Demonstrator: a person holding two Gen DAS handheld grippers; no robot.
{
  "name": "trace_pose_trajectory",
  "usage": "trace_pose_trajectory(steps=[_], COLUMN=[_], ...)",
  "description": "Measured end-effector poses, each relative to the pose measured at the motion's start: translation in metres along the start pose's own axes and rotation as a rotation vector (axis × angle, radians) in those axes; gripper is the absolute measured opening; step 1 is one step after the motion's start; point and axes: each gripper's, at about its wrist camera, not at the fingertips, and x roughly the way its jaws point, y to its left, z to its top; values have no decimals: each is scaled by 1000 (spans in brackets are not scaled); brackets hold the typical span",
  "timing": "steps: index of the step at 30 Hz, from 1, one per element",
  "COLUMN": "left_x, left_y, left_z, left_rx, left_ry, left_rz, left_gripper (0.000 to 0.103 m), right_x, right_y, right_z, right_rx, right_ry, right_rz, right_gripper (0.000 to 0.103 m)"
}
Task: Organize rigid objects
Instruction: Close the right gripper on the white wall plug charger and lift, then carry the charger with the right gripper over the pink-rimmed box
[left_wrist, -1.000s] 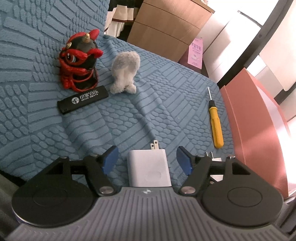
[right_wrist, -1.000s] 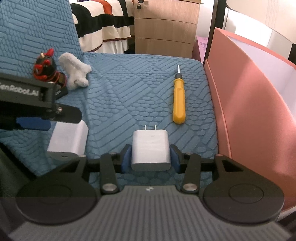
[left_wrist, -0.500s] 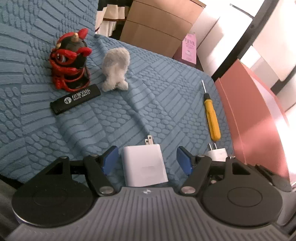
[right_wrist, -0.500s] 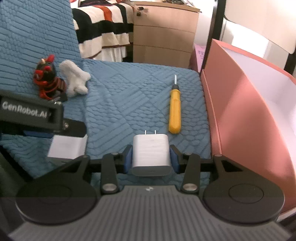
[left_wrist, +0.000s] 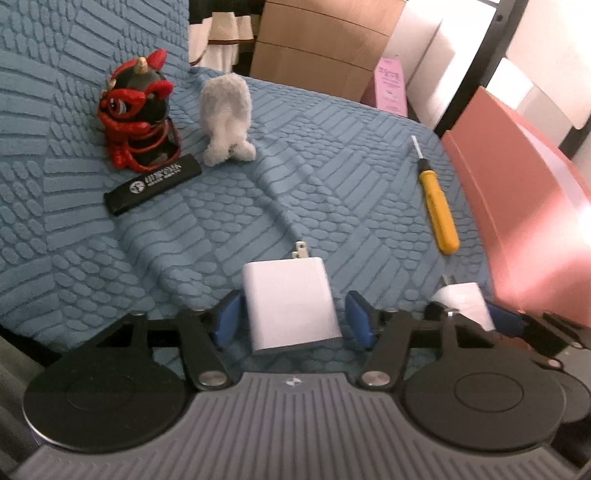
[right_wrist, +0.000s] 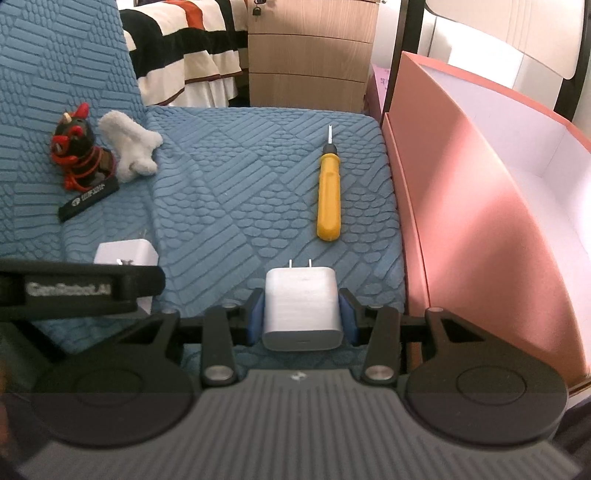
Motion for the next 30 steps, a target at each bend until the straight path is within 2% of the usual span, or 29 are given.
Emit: trace_pose_trajectory(steps=[7,14,23,30], left_x=[-5,-24,-69,-106], left_y=[6,2,-13,-25], left_z=[5,18,39,59], left_rx=[-30,-29,-46,-34], left_ry=[-30,-69,-146,-193], left_rz=[-17,-91,-166,-189], left_gripper=[60,59,59,59], right_x=[-7,-30,-73,-101], right_y=[0,-3,-12,-28], right_z=[2,18,48,73], right_rx=[2,10,5,16], right_ry=[-10,-57,-141,-186], right_rz=[3,31,66,71], right_gripper=[46,45,46,46])
